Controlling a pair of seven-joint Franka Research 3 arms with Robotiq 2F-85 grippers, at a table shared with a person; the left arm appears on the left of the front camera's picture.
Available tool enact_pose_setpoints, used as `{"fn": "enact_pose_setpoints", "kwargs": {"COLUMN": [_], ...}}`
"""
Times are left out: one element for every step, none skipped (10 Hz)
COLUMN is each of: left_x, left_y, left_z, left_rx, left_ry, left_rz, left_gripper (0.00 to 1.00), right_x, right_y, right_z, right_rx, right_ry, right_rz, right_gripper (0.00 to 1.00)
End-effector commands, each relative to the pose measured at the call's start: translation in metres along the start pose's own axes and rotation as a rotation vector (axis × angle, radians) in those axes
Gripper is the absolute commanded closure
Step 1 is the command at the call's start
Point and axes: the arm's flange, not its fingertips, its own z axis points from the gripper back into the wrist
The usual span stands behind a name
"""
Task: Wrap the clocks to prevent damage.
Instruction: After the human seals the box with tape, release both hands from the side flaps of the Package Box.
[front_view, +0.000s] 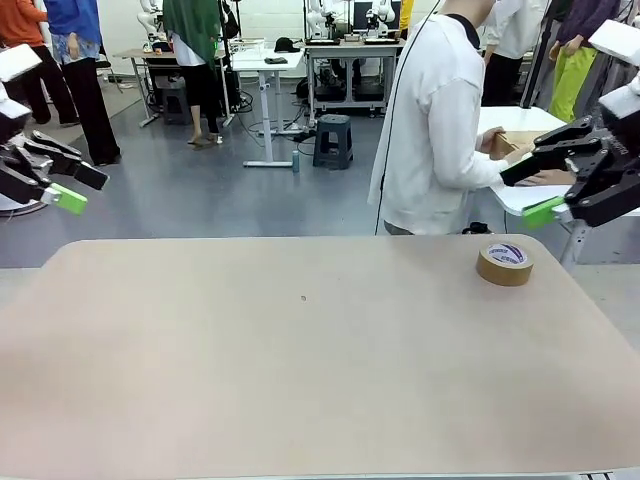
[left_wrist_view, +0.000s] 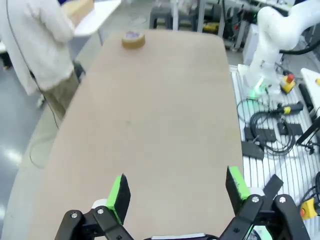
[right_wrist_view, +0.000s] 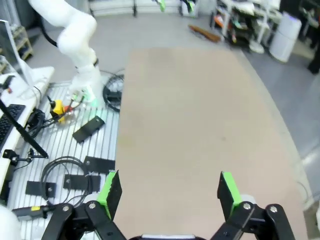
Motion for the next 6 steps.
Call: {"fn": "enact_pose_setpoints", "kwargs": {"left_x": [-0.033,-0.048,-0.062,-0.072,-0.079,-0.088], "left_y": [0.021,0.027,0.030,0.028,0.029,0.029], "left_z": [0.016,0.023,0.029,0.032,0.035,0.036], "left_rx": [-0.093,-0.093,-0.064,-0.027,0.004,0.021], "left_ry": [-0.230,-0.296,-0.344,-0.360,-0.363,-0.381], "left_rz": [-0.106,-0.125,-0.125,-0.121,-0.103,-0.087], "left_gripper": [0.00,0.00,0.00,0.00,0.00,0.00], "right_x": [-0.033,-0.050,-0.067,-0.080,-0.091,-0.098], "right_y": [-0.037,-0.042,-0.046,-0.045,-0.046,-0.047], "right_z": [0.035,0.046,0.056,0.061,0.062,0.062], "right_rx": [0.155,0.156,0.136,0.131,0.129,0.130], "right_ry": [-0.269,-0.337,-0.398,-0.414,-0.430,-0.436], "right_rz": [0.010,0.024,0.030,0.043,0.043,0.036], "right_gripper": [0.00,0.00,0.00,0.00,0.00,0.00]}}
